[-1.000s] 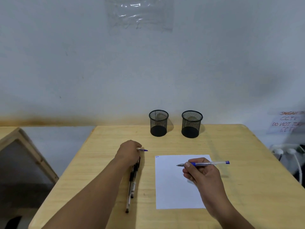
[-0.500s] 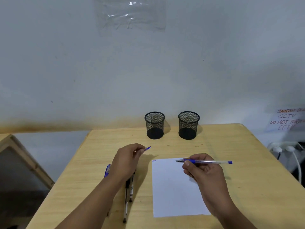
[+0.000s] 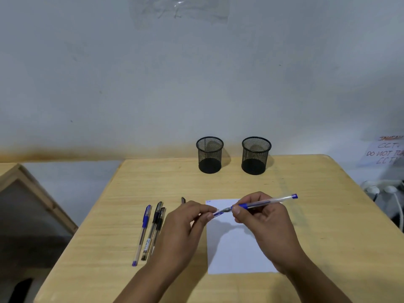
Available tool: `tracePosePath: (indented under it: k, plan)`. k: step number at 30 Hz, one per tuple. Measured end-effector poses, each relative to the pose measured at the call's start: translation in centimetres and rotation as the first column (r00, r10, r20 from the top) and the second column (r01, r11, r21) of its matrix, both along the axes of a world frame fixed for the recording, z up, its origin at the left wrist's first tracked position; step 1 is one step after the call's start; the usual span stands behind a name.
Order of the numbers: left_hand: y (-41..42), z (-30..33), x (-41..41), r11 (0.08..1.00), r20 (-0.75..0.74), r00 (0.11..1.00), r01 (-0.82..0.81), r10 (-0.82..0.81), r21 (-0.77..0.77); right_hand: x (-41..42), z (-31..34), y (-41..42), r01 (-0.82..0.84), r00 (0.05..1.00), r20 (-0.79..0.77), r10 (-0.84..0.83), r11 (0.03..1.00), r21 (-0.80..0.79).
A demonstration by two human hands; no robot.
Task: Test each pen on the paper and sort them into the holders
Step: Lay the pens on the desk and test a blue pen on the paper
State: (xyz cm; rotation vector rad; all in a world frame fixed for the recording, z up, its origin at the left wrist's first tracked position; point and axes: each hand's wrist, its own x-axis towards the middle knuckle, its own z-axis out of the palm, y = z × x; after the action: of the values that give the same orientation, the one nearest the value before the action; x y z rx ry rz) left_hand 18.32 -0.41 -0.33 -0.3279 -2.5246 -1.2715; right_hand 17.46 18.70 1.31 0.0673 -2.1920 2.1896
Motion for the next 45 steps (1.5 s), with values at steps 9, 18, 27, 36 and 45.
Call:
tracePosePath:
  k: [9, 18, 27, 36, 45]
  plan:
    - [0.2, -0.4, 0.9, 1.0, -0.006, 1.0, -0.001, 0.001, -0.023, 0.9, -1.3, -0.5, -0.043, 0.998, 0.038, 0.043, 0.999, -0.001]
    - [0.8, -0.5, 2.1, 0.979, 0.175, 0.981, -0.111, 0.081, 0.171, 1.4, -2.6, -1.5, -0.005, 0.998, 0.066, 0.01, 0.997, -0.077]
    - [0.8, -0.7, 2.1, 0.983, 0.12, 0.986, -0.129, 0.113, 0.133, 1.7, -3.3, -2.5, -0.013, 0.996, 0.086, 0.027, 0.988, -0.156]
    - [0.5, -0.7, 1.4, 0.989, 0.069, 0.993, -0.102, 0.094, 0.111, 1.5, -3.7, -2.9, -0.024, 0.996, 0.084, 0.043, 0.975, -0.219]
    - [1.4, -0.6, 1.1, 0.943, 0.22, 0.974, -0.125, 0.057, 0.307, 0.2, -3.0, -3.0, -0.006, 0.985, 0.157, 0.069, 0.93, -0.367]
